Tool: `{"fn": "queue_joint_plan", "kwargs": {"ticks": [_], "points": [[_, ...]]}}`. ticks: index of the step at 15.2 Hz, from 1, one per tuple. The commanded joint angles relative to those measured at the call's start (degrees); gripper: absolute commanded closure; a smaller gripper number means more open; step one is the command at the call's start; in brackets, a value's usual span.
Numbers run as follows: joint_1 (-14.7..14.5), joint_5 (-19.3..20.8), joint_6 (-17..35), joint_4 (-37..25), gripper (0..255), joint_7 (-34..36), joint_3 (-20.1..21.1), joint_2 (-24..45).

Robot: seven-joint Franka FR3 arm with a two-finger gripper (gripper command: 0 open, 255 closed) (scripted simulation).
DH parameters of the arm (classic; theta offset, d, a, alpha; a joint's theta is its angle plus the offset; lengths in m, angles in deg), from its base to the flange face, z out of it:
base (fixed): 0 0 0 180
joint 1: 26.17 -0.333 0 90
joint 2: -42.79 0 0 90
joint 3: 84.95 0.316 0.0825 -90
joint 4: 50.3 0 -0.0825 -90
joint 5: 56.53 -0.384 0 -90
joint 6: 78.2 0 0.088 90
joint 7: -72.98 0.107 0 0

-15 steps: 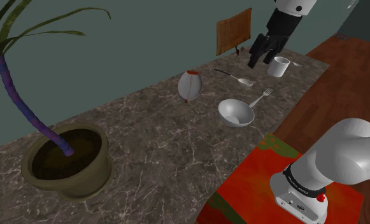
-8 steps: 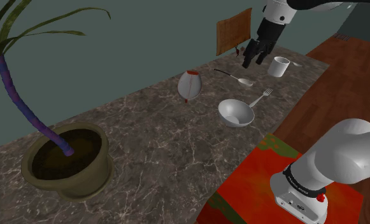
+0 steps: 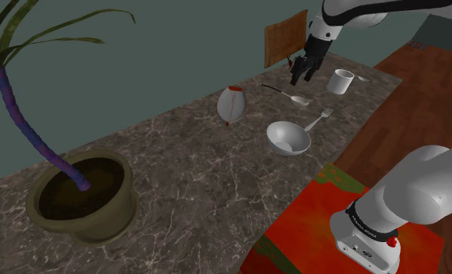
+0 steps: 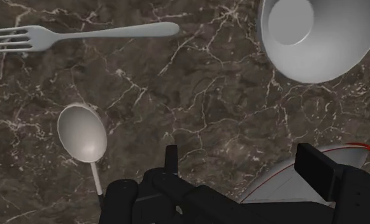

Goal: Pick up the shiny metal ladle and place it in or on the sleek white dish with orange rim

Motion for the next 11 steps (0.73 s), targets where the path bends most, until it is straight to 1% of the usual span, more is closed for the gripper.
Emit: {"fn": "queue_joint_plan", "kwargs": {"ticks": [1, 7, 11], "points": [[0.2, -0.5, 1.3, -2.1, 0, -2.8, -1.7, 4.0], [1.3, -3.9, 4.1, -10.0, 0, -11.1, -5.5, 17.0], [2.9, -7.1, 4.6, -16.8, 0, -16.5, -6.8, 26.2]]}}
